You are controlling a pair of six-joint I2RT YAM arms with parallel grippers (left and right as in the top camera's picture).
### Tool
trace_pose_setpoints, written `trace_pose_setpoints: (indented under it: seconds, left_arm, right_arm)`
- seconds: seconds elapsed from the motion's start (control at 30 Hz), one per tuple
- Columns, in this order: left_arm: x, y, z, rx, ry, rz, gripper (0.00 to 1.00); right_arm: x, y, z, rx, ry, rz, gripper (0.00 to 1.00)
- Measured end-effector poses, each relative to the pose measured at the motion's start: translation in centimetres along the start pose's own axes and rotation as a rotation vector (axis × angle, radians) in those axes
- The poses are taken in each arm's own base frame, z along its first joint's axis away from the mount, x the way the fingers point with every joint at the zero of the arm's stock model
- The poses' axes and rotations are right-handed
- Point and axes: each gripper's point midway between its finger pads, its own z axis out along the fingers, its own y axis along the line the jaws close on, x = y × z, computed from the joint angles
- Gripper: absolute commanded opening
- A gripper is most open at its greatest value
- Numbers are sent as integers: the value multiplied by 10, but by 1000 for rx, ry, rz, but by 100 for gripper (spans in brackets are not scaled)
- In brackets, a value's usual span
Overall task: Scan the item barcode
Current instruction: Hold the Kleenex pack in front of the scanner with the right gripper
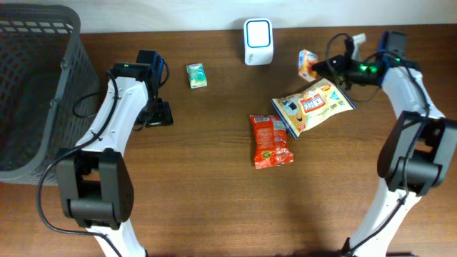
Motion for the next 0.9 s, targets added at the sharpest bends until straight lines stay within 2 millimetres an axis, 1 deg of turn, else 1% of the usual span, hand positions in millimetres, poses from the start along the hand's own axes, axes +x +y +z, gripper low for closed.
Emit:
trace_pose_setpoints:
  seconds: [0.07, 0.17, 0.3, 0.43, 0.6, 0.8, 0.9]
  left_arm:
    - [0, 0, 0, 0, 0, 0, 99]
    - [0, 0, 0, 0, 0, 0, 99]
    - [0, 0, 0, 0, 0, 0, 99]
    - [0, 0, 0, 0, 0, 0, 99]
    - [0, 0, 0, 0, 0, 0, 99]
    - [0, 0, 0, 0, 0, 0, 99]
    - [0, 0, 0, 0, 0, 0, 99]
  right_arm:
    - [0, 9, -8, -72, 5, -23, 4]
    - [3, 21, -10, -142, 20, -67, 4]
    - [6, 25, -6, -154, 29, -95, 4]
    - [8, 26, 5, -133, 40, -121, 4]
    - [10, 34, 20, -136, 52, -179, 4]
    - [21, 47, 39, -171, 87, -295, 4]
    - [19, 54, 44, -189, 80, -354, 4]
